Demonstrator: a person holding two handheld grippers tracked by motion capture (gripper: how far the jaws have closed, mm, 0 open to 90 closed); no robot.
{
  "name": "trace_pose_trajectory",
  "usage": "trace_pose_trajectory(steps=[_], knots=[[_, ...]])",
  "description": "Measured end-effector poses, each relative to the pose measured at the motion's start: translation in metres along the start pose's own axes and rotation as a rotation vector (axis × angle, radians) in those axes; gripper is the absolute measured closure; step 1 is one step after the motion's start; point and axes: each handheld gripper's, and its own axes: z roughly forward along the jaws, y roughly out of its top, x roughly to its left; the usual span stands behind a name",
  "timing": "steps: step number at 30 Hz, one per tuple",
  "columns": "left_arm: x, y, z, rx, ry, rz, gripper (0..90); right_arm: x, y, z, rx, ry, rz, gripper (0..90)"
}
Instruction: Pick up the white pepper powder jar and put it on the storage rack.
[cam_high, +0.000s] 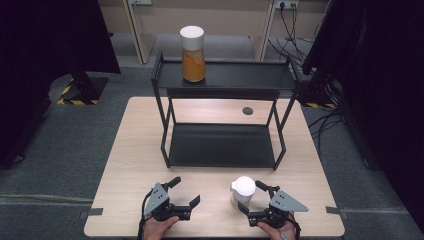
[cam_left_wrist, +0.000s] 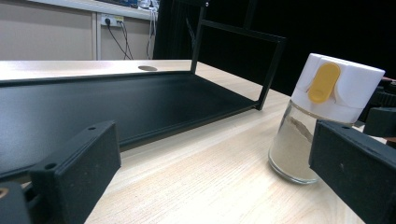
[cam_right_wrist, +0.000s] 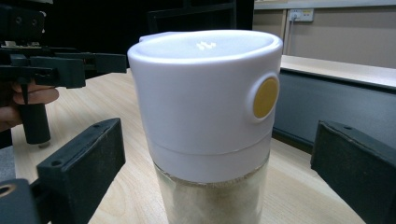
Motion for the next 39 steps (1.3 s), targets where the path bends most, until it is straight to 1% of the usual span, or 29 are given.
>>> trace_pose_trajectory(steps=[4, 9, 15, 17, 21, 24, 29, 33, 39], knots=[[0.000, 0.000, 0.000, 0.002, -0.002, 0.002, 1.7, -0.001, 0.000, 0.004, 0.008, 0.005, 0.002, 6.2], [0.000, 0.000, 0.000, 0.002, 0.000, 0.000, 1.7, -0.001, 0.003, 0.009, 0.022, 0.015, -0.015, 9.7], [0.000, -0.001, 0.000, 0.003, -0.001, -0.004, 1.7, -0.002, 0.004, 0.014, 0.032, 0.022, -0.016, 15.4], [0.000, -0.001, 0.000, 0.004, -0.001, -0.004, 1.7, -0.003, 0.005, 0.016, 0.038, 0.026, -0.022, 17.7], [0.000, -0.001, 0.000, 0.004, 0.002, -0.006, 1.7, -0.003, 0.006, 0.019, 0.042, 0.033, -0.035, 25.8], [0.001, -0.001, 0.000, 0.005, 0.004, -0.009, 1.7, 0.000, 0.008, 0.020, 0.051, 0.017, -0.048, 29.5], [0.000, -0.001, 0.000, 0.002, 0.003, -0.006, 1.7, 0.001, 0.011, 0.018, 0.058, 0.009, -0.060, 30.3], [0.001, -0.001, -0.001, 0.001, 0.004, -0.007, 1.7, 0.005, 0.014, 0.016, 0.061, -0.010, -0.072, 30.5], [0.000, -0.002, 0.000, 0.002, 0.003, -0.009, 1.7, 0.004, 0.018, 0.012, 0.042, -0.013, -0.061, 30.5]])
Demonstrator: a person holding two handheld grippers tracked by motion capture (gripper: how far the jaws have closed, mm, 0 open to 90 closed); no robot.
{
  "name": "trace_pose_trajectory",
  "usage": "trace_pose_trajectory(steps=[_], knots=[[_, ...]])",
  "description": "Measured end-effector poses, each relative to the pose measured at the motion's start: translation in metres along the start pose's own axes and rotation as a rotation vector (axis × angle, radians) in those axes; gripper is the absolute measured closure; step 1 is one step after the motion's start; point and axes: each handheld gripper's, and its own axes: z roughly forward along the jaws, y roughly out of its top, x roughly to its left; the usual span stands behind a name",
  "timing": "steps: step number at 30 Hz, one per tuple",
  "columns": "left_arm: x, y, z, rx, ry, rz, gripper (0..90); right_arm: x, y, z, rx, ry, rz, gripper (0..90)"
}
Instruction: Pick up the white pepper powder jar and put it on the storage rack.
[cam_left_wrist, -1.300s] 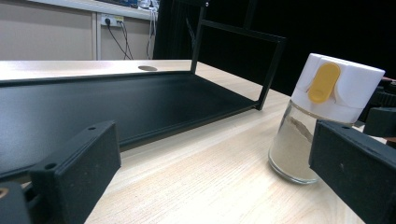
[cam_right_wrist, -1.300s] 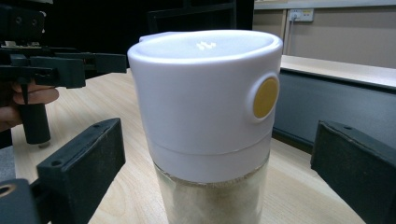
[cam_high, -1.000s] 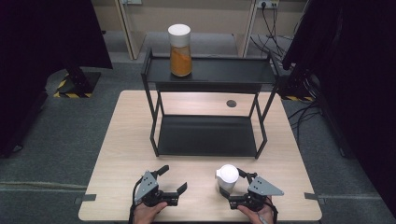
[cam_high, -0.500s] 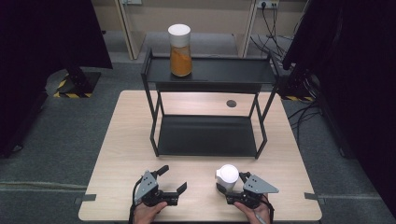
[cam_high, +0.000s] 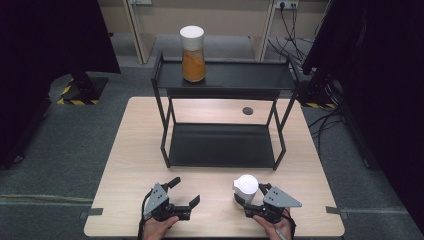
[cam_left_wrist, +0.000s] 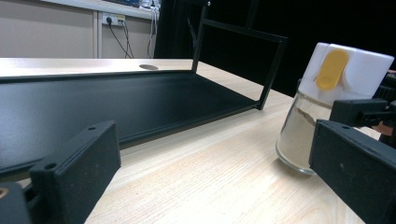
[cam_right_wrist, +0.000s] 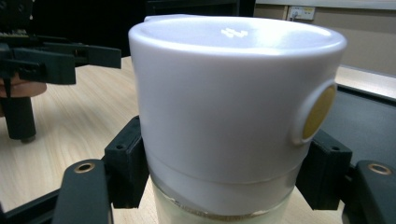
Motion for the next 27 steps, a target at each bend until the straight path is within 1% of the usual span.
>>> trace_pose_trajectory(steps=[5, 13, 16, 21, 27], knots=[[0.000, 0.000, 0.000, -0.002, 0.001, 0.000, 1.7, 0.000, 0.005, -0.002, -0.002, -0.004, -0.005, 30.6], [0.000, 0.000, 0.000, -0.004, 0.003, -0.001, 1.7, -0.006, 0.018, -0.003, -0.021, -0.002, 0.005, 30.6], [0.000, 0.000, 0.000, -0.003, 0.006, -0.003, 1.7, -0.008, 0.025, -0.003, -0.025, -0.007, 0.012, 30.6], [0.000, 0.000, 0.000, -0.005, 0.004, -0.002, 1.7, -0.010, 0.039, -0.003, -0.043, -0.015, -0.003, 30.6], [0.000, 0.000, 0.000, -0.006, 0.004, -0.002, 1.7, -0.015, 0.055, -0.001, -0.058, -0.005, 0.000, 30.6]])
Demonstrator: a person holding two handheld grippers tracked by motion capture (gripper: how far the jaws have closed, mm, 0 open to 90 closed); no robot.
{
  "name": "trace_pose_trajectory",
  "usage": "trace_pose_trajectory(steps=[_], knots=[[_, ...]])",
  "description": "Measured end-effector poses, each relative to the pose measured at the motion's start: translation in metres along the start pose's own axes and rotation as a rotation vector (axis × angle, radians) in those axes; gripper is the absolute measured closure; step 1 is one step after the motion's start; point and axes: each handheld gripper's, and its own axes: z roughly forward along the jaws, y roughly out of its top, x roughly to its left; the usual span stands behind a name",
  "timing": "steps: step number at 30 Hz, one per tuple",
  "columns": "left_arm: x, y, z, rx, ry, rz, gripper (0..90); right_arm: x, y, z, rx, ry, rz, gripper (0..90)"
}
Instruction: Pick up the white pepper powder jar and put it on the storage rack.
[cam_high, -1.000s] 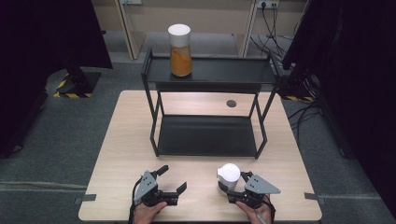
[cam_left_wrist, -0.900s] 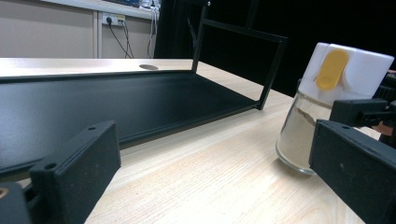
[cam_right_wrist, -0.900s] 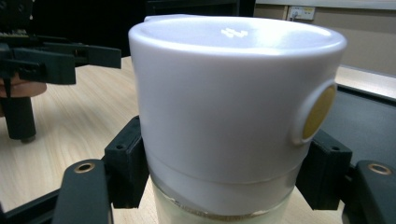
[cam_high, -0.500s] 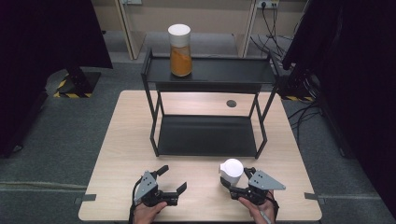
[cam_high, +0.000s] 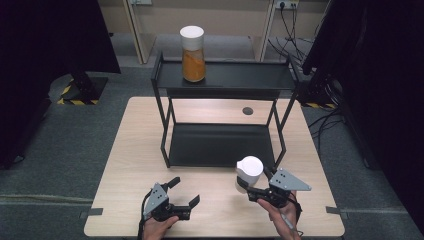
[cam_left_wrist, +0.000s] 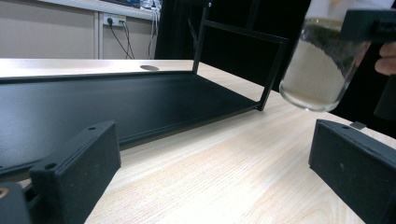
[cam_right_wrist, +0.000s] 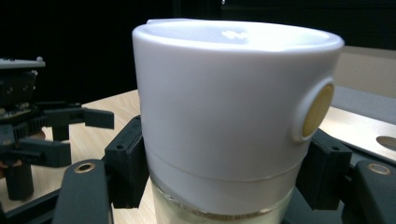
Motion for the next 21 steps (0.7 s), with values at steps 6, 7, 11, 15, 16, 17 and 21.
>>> trace_pose_trajectory(steps=[6, 7, 11, 15, 16, 17, 21], knots=[[0.000, 0.000, 0.000, 0.002, 0.000, -0.001, 1.7, -0.003, 0.015, 0.004, -0.006, 0.016, -0.003, 30.6], [0.000, 0.000, 0.000, 0.002, 0.000, -0.001, 1.7, -0.004, 0.018, 0.004, -0.009, 0.017, -0.006, 30.6], [0.000, 0.000, 0.000, 0.000, 0.001, -0.001, 1.7, -0.006, 0.031, 0.005, -0.014, 0.026, -0.013, 30.6], [0.000, 0.000, 0.000, 0.002, 0.003, -0.002, 1.7, -0.009, 0.043, 0.006, -0.013, 0.031, -0.011, 30.6], [0.000, 0.000, 0.000, 0.002, 0.004, -0.002, 1.7, -0.010, 0.047, 0.006, -0.013, 0.032, -0.012, 30.6], [0.000, 0.000, 0.000, 0.002, 0.004, -0.002, 1.7, -0.011, 0.050, 0.006, -0.014, 0.033, -0.013, 30.6], [0.000, 0.000, 0.000, 0.004, 0.005, -0.002, 1.7, -0.013, 0.063, 0.006, -0.016, 0.033, -0.020, 30.6]])
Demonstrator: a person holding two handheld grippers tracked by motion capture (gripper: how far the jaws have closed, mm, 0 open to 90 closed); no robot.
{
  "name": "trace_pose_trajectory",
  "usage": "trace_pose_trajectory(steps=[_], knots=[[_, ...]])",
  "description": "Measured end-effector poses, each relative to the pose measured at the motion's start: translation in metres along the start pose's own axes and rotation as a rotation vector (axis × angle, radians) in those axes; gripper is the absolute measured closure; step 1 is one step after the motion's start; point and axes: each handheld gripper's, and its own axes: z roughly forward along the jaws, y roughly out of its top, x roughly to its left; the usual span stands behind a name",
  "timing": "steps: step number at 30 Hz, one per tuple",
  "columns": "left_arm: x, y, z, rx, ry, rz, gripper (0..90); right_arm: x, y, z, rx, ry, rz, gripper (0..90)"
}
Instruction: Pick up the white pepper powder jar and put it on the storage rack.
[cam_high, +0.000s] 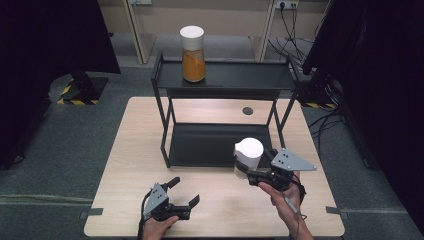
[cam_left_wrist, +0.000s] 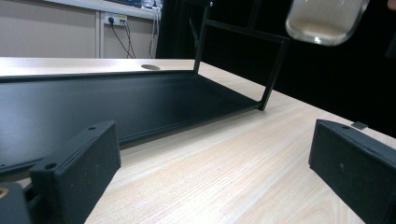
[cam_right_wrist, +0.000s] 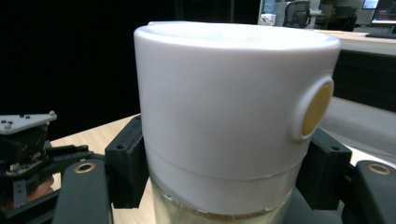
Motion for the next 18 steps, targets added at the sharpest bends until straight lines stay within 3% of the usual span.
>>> trace_pose_trajectory(steps=[18], knots=[[0.000, 0.000, 0.000, 0.004, -0.002, 0.001, 1.7, -0.022, 0.054, 0.002, -0.019, 0.023, 0.003, 30.7]])
